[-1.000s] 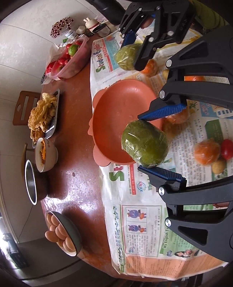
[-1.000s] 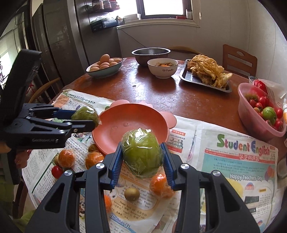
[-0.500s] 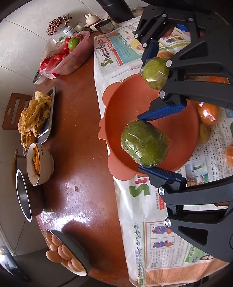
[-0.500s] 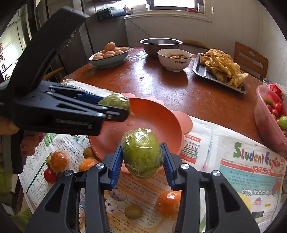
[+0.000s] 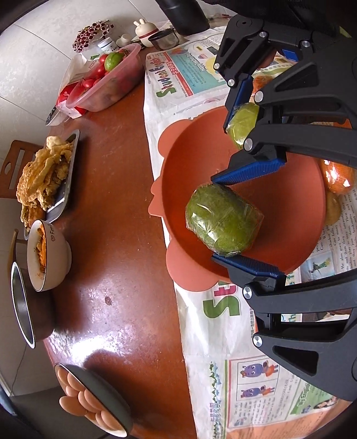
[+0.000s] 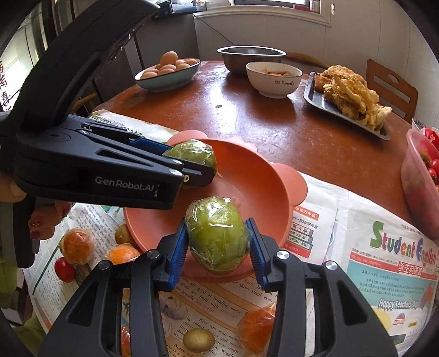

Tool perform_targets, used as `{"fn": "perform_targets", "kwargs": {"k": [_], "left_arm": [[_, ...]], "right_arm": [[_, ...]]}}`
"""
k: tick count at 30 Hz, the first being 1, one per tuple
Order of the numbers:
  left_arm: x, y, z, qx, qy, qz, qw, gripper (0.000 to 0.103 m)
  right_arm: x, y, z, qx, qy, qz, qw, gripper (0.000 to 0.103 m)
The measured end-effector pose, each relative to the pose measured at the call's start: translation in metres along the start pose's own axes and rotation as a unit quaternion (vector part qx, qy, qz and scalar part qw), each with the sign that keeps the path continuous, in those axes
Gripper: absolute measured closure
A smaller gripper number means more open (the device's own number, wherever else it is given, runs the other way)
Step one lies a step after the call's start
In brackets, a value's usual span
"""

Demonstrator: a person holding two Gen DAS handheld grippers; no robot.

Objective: Organize fruits
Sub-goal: 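Lift and carry the green fruits over the orange plate with both tools, then open the left tool over the plate while the right tool releases its green fruit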

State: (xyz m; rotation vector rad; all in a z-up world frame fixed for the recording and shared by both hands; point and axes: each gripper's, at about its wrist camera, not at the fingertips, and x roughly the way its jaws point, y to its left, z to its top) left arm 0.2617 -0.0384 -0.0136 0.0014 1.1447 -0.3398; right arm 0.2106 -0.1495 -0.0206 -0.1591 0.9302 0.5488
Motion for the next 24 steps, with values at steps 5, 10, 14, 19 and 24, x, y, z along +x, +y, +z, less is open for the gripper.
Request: {"fn": "perform_targets", "kwargs": {"k": [5,10,14,19,24], "left_arm": [[0.003,0.001,0.001,0.0,0.0,-0.003,1.0,0.061],[0.003,0.002,0.001,0.003,0.0,-0.008,1.0,0.061],[0.003,0.002,0.001,0.002,0.0,-0.008,1.0,0.061],[0.003,0.001,0.001,0.004,0.001,-0.008,1.0,0.061],[0.002,0.001,-0.001,0.003,0.002,-0.008,1.0,0.061]], "right_arm": [[0.005,0.0,0.0,0.002,0.005,0.004,1.0,0.062],[0.008,0.001,-0.001,0.002,0.007,0.004,1.0,0.062],[0.006,0.001,-0.001,0.006,0.006,0.005,1.0,0.058],[0.003,0.004,-0.002,0.009,0.004,0.005,1.0,0.05],[-0.005,0.005,-0.003,0.013,-0.003,0.002,1.0,0.043]]}}
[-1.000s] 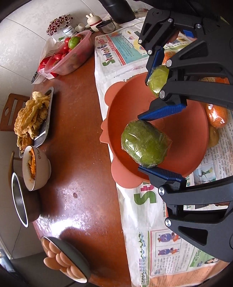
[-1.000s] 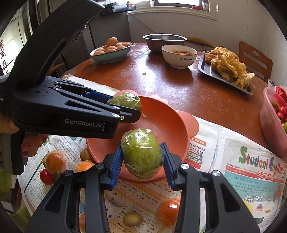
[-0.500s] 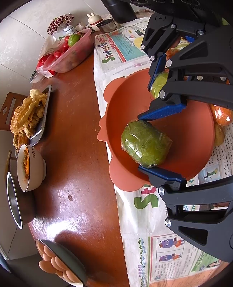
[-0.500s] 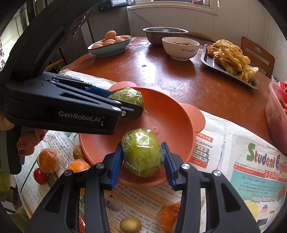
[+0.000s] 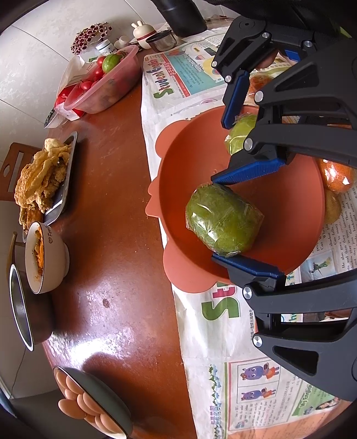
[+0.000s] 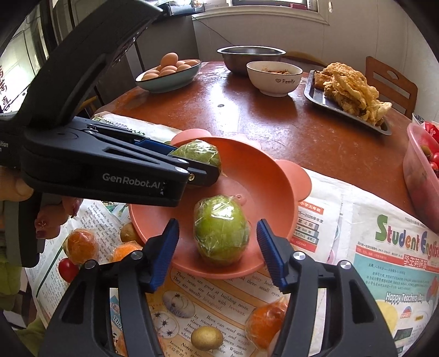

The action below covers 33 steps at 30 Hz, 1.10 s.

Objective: Organize fruits
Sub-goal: 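Open the left tool over the plate while the right tool releases its green fruit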

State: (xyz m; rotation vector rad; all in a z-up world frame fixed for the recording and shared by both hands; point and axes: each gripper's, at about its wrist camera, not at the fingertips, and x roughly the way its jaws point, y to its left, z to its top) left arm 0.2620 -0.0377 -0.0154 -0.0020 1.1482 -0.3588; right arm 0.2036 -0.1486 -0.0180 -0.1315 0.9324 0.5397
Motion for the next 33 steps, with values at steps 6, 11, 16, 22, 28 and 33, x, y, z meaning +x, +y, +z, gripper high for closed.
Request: {"fn": "perform_targets", "kwargs": {"k": [6,11,16,22,28,33], "left_arm": [[-0.003,-0.001,-0.003,0.001,-0.001,0.0,1.0,0.061],[-0.009,-0.001,-0.002,-0.001,-0.01,0.001,1.0,0.061],[-0.015,0.0,-0.002,-0.002,-0.015,0.004,0.9999,0.06],[-0.03,0.002,-0.004,-0.008,-0.031,0.012,0.9994,0.054],[-0.05,0.004,-0.012,-0.014,-0.054,0.033,0.9979,0.041],[-0.065,0.005,-0.022,-0.019,-0.071,0.039,0.9966,0.033]], "right_arm": [[-0.012,0.002,-0.001,-0.002,-0.01,-0.005,1.0,0.036],[-0.025,0.001,-0.005,0.003,-0.022,-0.011,1.0,0.031],[-0.031,-0.002,-0.008,0.011,-0.024,-0.015,1.0,0.03],[-0.036,-0.004,-0.01,0.018,-0.027,-0.023,0.999,0.027],[-0.044,-0.004,-0.011,0.022,-0.037,-0.031,0.999,0.02],[-0.049,-0.002,-0.012,0.024,-0.043,-0.039,0.998,0.016]]}}
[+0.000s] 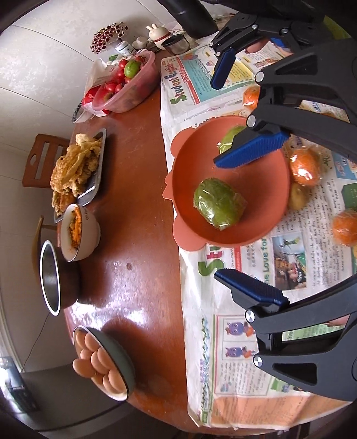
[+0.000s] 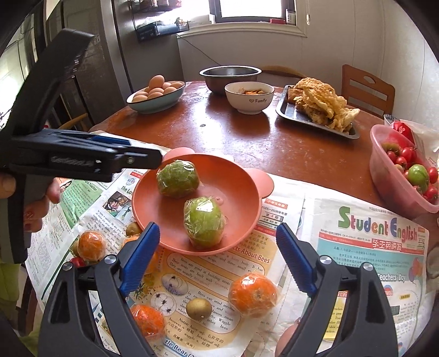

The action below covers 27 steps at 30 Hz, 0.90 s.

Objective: Organize fruits
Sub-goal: 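Open the left tool over the plate while the right tool releases its green fruit, then withdraw both tools from the plate toward the orange wrapped fruits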

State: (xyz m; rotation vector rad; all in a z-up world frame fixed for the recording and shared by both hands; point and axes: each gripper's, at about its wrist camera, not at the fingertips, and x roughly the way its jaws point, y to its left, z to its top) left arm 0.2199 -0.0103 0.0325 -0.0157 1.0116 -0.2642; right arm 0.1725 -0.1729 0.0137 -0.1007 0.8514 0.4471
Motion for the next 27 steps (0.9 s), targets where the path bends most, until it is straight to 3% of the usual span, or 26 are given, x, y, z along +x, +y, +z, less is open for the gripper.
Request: {"fn": "perform_targets", "kwargs": {"k": [10,17,27], "left_arm": [[-0.028,0.004,-0.012,0.0,-0.022,0.014,0.9997,0.024],[-0.044,0.007,-0.021,-0.006,-0.037,0.03,0.9988,0.01],[-0.066,0.014,-0.036,-0.012,-0.051,0.039,0.9979,0.009]], "right_arm": [[-0.018,-0.002,0.0,0.011,-0.017,-0.022,1.0,0.01],[-0.034,-0.001,-0.001,0.015,-0.03,-0.031,0.999,0.008],[-0.059,0.006,-0.005,0.026,-0.049,-0.052,0.997,0.004]]}}
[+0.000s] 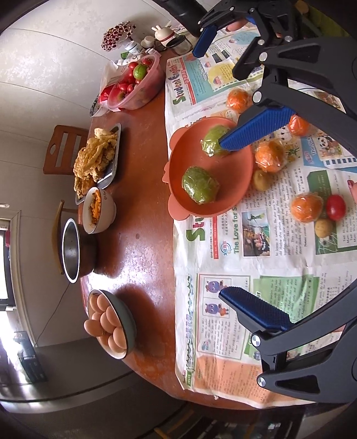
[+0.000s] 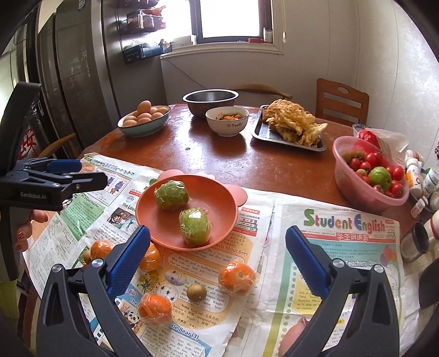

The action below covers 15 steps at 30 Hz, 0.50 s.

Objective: Organize fruits
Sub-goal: 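Withdraw both tools from the plate toward the orange wrapped fruits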

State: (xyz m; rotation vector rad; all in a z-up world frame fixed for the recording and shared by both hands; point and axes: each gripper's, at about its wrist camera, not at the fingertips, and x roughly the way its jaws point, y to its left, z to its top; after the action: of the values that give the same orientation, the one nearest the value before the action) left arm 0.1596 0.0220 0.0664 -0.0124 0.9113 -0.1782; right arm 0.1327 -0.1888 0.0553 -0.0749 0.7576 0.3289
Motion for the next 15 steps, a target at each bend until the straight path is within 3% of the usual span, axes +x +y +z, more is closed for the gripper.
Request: {"fn": "perform_targets", "kwargs": {"k": [15], "left_arm": [[-0.029,0.011,-0.03,-0.002,-0.014,0.009,0.9999,0.009]], "right_arm": [[-0.029,0.012,-0.014,0.003,-0.02,-0.001,1.0,0.004]]}}
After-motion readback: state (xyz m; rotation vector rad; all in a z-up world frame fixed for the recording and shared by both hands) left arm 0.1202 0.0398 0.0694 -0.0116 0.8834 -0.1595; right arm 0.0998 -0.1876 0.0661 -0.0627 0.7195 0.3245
